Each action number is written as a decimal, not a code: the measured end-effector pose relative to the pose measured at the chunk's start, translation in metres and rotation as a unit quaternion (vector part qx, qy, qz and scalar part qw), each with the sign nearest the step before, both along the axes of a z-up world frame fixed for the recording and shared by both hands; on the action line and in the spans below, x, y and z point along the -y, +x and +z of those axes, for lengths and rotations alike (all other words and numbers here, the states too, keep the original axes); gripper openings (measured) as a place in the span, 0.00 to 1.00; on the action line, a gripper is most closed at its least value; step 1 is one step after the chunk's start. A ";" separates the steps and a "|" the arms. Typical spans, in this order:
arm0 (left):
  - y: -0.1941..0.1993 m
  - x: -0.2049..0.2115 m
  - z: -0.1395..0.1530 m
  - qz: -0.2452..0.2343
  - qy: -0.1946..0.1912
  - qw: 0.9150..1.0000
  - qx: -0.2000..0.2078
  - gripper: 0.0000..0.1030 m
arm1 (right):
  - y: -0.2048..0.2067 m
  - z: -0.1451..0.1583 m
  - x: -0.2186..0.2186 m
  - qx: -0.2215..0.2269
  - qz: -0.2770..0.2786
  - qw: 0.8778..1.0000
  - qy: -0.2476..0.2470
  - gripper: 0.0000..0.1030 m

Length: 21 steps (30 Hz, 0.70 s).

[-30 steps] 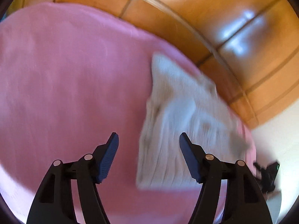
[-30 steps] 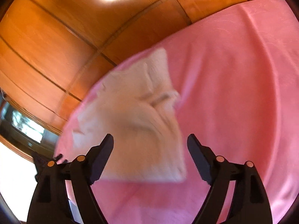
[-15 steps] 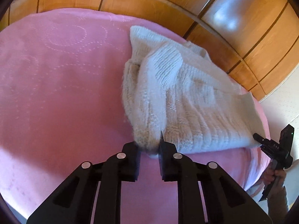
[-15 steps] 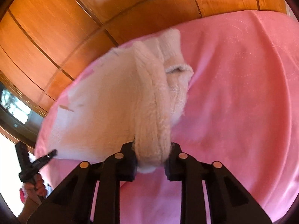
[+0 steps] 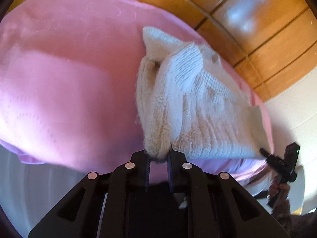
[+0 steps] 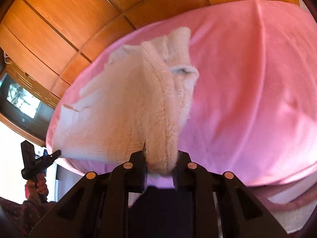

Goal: Fold small clothes

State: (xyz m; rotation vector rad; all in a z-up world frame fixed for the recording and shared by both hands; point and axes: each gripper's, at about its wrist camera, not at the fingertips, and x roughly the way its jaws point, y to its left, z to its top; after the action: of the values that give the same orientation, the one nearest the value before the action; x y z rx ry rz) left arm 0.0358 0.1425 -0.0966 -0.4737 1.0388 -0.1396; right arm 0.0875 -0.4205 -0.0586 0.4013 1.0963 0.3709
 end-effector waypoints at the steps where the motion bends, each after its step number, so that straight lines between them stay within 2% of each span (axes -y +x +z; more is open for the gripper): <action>1: 0.002 0.003 0.001 0.010 0.037 0.999 -0.005 0.22 | 0.003 0.001 -0.002 0.002 -0.003 1.000 -0.016 0.24; 2: 0.004 0.005 0.005 0.025 0.092 0.995 -0.004 0.22 | 0.008 0.005 -0.004 0.008 -0.009 0.999 -0.031 0.30; 3: 0.006 0.005 0.010 0.033 0.113 0.993 0.001 0.25 | 0.013 0.011 -0.004 0.020 -0.017 0.999 -0.048 0.35; 4: 0.008 0.001 0.017 0.044 0.114 0.992 0.014 0.30 | 0.017 0.015 -0.005 0.029 -0.019 0.998 -0.051 0.41; 6: 0.009 -0.004 0.032 0.038 0.072 0.996 0.046 0.30 | 0.025 0.030 -0.014 0.061 -0.013 0.997 -0.053 0.45; 7: 0.011 0.001 0.041 0.014 0.050 0.996 0.071 0.30 | 0.027 0.033 -0.018 0.072 -0.004 0.996 -0.053 0.45; 9: 0.016 0.019 0.051 -0.020 0.046 0.993 0.102 0.30 | 0.038 0.038 -0.041 0.087 0.028 0.995 -0.042 0.45; 11: 0.034 0.045 0.046 -0.058 0.043 0.992 0.103 0.30 | 0.049 0.033 -0.066 0.091 0.054 0.994 -0.040 0.45; 15: 0.068 0.088 0.023 -0.108 0.059 0.989 0.084 0.30 | 0.067 0.019 -0.118 0.095 0.097 0.989 -0.067 0.45; 17: 0.086 0.098 0.006 -0.121 0.062 0.989 0.055 0.30 | 0.075 0.007 -0.135 0.090 0.108 0.987 -0.079 0.43; 18: 0.096 0.102 -0.003 -0.119 0.062 0.990 0.046 0.30 | 0.078 0.002 -0.142 0.088 0.116 0.985 -0.088 0.36; 19: 0.099 0.103 -0.006 -0.120 0.061 0.990 0.050 0.30 | 0.081 -0.008 -0.150 0.081 0.125 0.983 -0.105 0.19; 20: 0.101 0.104 -0.007 -0.119 0.065 0.989 0.057 0.26 | 0.081 -0.013 -0.153 0.077 0.127 0.982 -0.114 0.13; 21: 0.102 0.105 -0.007 -0.117 0.071 0.989 0.063 0.08 | 0.081 -0.016 -0.153 0.075 0.127 0.982 -0.117 0.08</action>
State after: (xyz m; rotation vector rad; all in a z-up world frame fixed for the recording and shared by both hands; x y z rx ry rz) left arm 0.1377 0.0375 -0.1035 -0.2090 0.9706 -0.2981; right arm 0.1682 -0.2675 -0.0748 0.0231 1.0306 0.4838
